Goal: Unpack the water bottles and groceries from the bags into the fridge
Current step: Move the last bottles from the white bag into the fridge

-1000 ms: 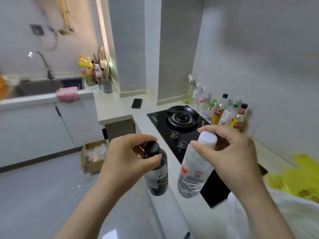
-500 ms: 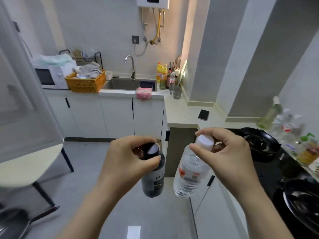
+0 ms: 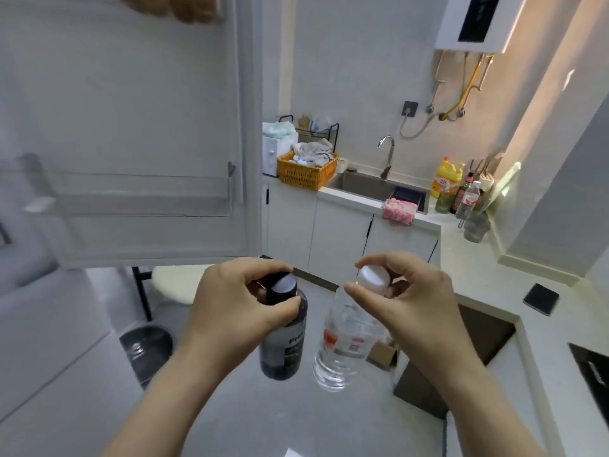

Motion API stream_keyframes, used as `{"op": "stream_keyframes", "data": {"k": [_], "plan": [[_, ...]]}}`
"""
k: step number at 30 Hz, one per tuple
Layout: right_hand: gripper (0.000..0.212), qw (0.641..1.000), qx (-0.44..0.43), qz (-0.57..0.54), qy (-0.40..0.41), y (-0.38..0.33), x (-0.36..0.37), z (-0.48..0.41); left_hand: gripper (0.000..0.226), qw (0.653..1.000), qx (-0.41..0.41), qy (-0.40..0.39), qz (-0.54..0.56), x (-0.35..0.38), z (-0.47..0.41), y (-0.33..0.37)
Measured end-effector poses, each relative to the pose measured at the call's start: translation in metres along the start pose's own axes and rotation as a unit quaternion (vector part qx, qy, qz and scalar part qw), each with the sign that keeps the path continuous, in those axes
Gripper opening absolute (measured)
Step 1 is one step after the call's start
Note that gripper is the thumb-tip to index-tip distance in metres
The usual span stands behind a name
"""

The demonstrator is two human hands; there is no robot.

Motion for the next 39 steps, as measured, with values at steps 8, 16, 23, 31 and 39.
{"op": "stream_keyframes", "data": {"k": [8, 16, 23, 31, 39], "plan": [[0.025, 0.985, -0.11, -0.096, -0.087, -0.007, 0.021, -0.037, 0.034, 0.987, -0.083, 0.131, -0.048, -0.016, 0.027, 0.011], [0.024, 0.95, -0.191, -0.181, -0.169, -0.022, 0.04, -0.04, 0.031, 0.949, -0.17, 0.251, -0.082, -0.031, 0.088, 0.021], [0.024, 0.915, -0.216, -0.257, -0.224, -0.069, 0.066, -0.02, 0.034, 0.912, -0.198, 0.338, -0.122, -0.076, 0.146, 0.039], [0.021, 0.884, -0.252, -0.308, -0.246, -0.153, 0.093, 0.014, 0.035, 0.875, -0.199, 0.412, -0.158, -0.145, 0.213, 0.056], [0.018, 0.862, -0.274, -0.323, -0.278, -0.221, 0.122, 0.036, 0.03, 0.859, -0.195, 0.443, -0.165, -0.206, 0.253, 0.053]]}}
Point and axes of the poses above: each hand's wrist, its own z-axis away from the middle knuckle, its own x-axis out of the palm, y = z × x, the point moved 6 cm from there along -z, towards the middle knuckle, and after that the axes turned 7 degrees about -x, right-handed, at the moved point
